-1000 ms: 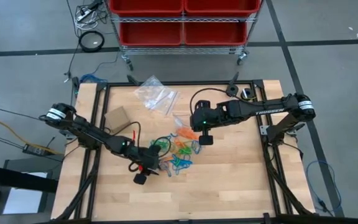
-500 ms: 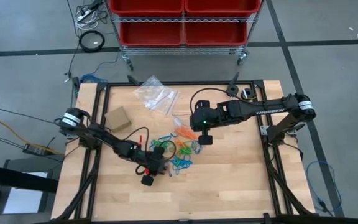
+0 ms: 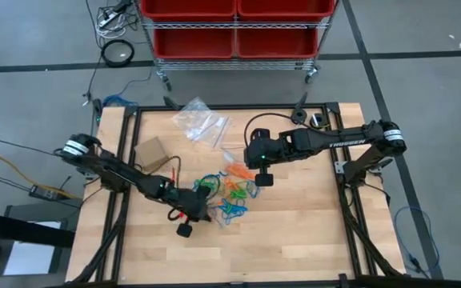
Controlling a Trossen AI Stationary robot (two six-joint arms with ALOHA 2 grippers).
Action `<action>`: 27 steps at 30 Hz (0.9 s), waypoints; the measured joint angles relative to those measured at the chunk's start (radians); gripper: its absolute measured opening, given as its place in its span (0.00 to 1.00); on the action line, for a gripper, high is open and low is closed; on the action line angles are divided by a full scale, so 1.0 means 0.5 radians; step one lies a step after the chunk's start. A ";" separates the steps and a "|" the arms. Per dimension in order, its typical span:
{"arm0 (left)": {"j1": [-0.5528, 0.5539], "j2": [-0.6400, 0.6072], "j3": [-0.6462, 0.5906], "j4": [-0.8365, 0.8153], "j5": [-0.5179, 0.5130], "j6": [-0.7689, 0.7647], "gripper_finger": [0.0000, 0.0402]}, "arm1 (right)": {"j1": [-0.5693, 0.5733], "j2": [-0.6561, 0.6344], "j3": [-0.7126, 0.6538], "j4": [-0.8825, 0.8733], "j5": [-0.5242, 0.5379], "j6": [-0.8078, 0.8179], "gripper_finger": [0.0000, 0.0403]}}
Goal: Sort rubber bands
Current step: Put the orange rubber band into the transparent zip bag
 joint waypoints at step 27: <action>-0.008 -0.207 0.003 -0.308 0.052 -0.256 0.38 | 0.000 0.000 -0.001 0.017 0.000 -0.008 0.00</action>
